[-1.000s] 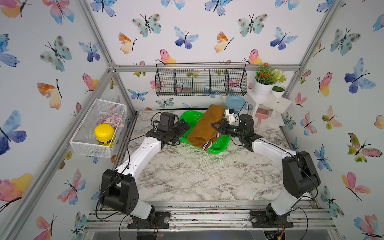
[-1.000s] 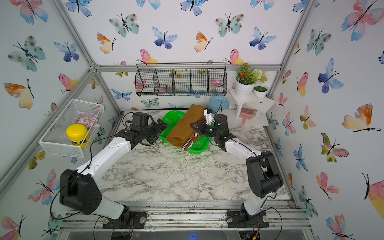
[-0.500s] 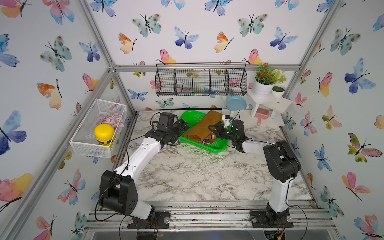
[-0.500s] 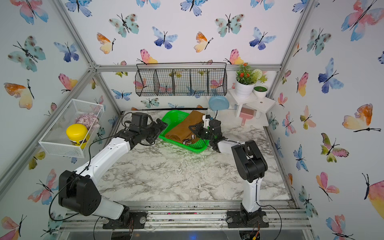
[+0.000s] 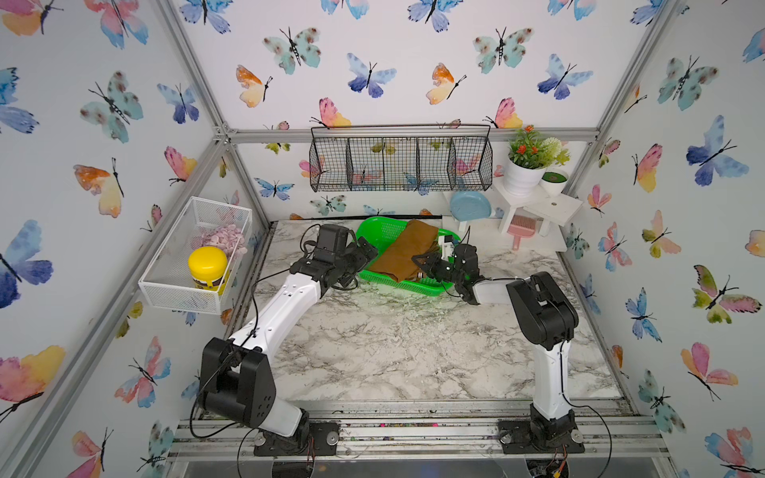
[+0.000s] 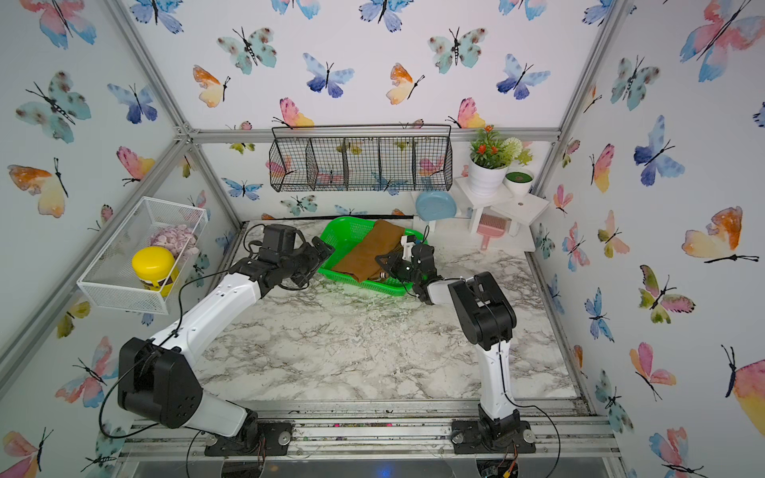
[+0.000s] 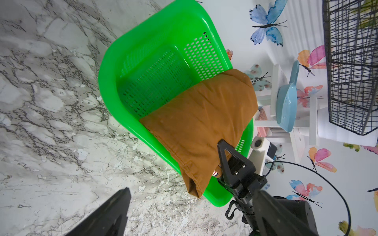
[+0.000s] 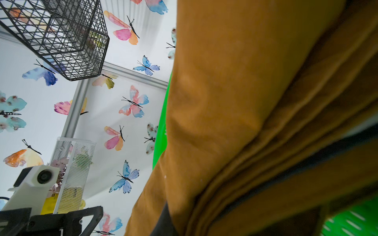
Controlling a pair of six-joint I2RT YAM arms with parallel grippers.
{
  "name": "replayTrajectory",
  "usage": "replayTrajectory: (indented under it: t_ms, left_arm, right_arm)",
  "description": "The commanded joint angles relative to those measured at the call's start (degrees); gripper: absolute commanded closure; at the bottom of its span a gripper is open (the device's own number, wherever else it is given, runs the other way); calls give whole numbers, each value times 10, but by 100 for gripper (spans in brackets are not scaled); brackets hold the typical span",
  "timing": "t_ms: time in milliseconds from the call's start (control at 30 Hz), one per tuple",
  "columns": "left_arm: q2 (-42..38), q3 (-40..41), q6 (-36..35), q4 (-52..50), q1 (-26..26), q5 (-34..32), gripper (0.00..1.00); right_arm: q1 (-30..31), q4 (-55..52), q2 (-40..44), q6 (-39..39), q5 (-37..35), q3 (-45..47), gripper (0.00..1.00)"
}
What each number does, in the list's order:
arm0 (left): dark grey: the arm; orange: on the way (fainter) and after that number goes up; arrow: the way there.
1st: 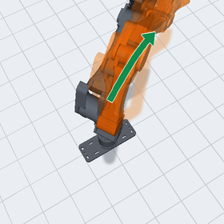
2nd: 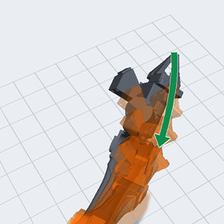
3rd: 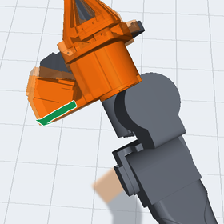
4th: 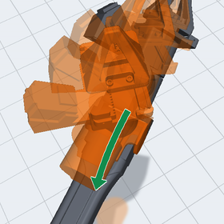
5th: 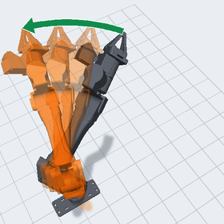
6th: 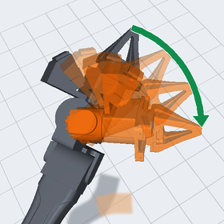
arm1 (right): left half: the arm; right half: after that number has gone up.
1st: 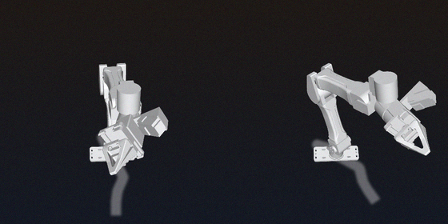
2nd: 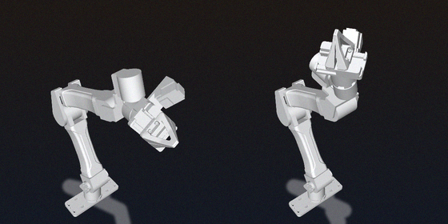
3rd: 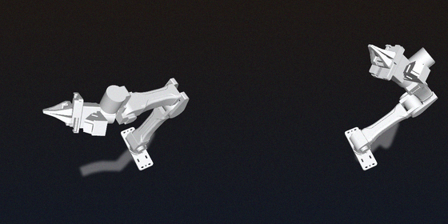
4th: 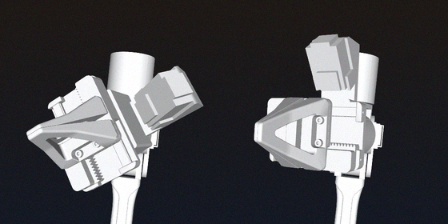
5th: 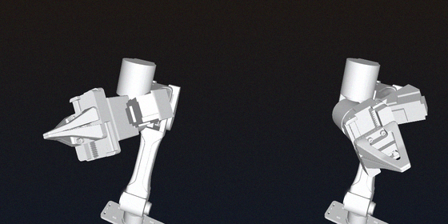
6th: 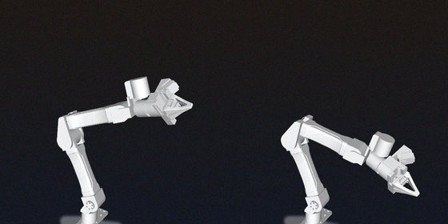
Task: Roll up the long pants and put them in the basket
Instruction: Place the long pant in the bin.
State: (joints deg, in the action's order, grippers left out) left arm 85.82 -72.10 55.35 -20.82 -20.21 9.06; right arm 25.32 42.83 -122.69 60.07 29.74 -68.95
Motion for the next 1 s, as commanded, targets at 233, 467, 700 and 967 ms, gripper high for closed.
replayTrajectory:
  t_ms: [233, 467, 700, 967]
  left_arm:
    - [4, 7, -7, 0, 10, 7, 2]
    - [-1, 1, -13, -6, 12, 5, 2]
    - [-17, 9, -9, -10, 14, 5, 1]
    - [-34, 16, -9, -12, 14, 5, 2]
  right_arm:
    - [-1, -63, -33, -57, -58, 10, 74]
    - [-1, -152, 2, -117, -93, -23, 43]
    - [-1, -275, 69, -181, -162, -76, 35]
    - [-1, -385, 142, -244, -248, -108, 33]
